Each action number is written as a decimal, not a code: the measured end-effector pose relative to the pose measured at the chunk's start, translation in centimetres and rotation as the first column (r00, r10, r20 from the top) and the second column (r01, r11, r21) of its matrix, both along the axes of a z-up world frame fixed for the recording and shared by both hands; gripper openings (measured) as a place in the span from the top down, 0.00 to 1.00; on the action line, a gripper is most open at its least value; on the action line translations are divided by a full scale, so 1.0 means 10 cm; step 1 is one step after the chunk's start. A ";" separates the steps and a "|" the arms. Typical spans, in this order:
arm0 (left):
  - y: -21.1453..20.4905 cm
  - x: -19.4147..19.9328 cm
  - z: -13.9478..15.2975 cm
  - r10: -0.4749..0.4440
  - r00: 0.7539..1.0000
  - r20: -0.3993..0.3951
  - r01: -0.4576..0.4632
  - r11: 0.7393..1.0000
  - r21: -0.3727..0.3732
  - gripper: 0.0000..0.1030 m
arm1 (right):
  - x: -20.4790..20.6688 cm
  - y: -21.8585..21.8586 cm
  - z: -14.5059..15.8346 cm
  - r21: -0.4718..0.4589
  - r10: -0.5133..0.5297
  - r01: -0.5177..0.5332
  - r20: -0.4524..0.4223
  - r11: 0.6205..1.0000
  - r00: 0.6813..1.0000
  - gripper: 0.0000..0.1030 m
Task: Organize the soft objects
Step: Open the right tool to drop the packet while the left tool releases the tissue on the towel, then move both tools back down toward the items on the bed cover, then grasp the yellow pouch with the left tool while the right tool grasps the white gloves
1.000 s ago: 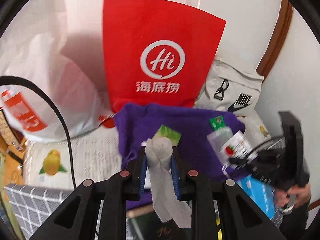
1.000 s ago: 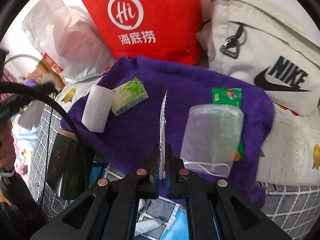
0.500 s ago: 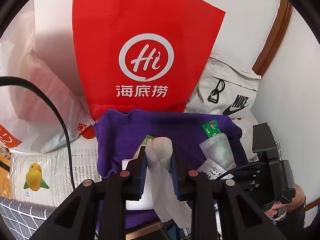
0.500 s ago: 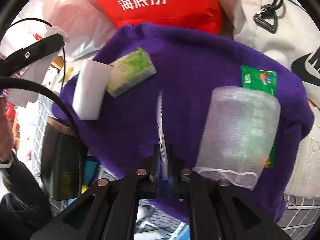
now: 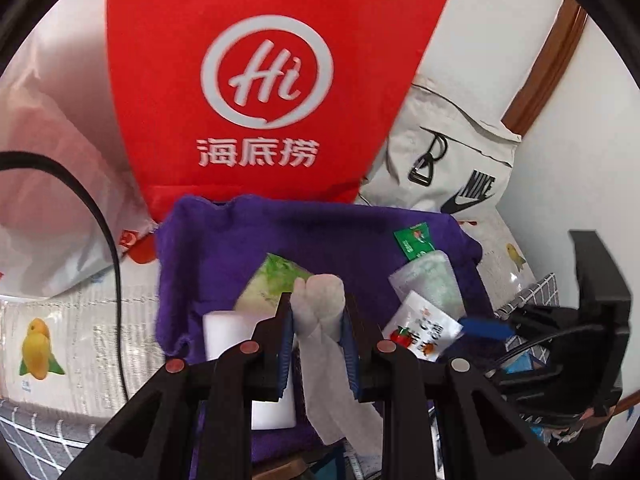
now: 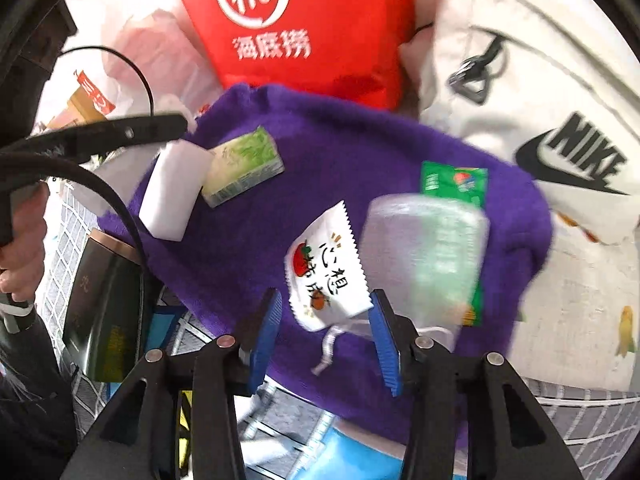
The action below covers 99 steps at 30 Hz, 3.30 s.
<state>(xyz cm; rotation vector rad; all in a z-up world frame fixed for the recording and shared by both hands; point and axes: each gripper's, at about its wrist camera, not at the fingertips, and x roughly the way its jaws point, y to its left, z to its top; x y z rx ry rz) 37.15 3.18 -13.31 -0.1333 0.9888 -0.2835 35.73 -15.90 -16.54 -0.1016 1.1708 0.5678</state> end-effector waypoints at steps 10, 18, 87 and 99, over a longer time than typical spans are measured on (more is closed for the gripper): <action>-0.22 0.06 -0.17 -0.045 0.998 -0.040 0.046 0.999 0.023 0.79 | 0.23 -0.43 0.43 0.071 -0.194 0.185 0.145 0.980 0.970 0.46; -0.32 0.13 -0.35 -0.037 0.996 -0.075 0.040 0.999 0.035 0.79 | 0.26 -0.49 0.46 0.049 -0.181 0.176 0.165 0.983 0.969 0.43; -0.48 -2.11 -0.48 -0.064 0.967 -0.248 0.067 0.998 0.006 0.29 | -2.15 -1.02 0.44 0.148 -0.260 0.259 -0.013 0.955 0.966 0.43; -0.63 -1.94 -0.62 -0.024 0.962 -0.273 0.029 1.000 0.013 0.44 | -2.15 -1.07 0.22 0.175 -0.243 0.252 -0.072 0.952 0.967 0.43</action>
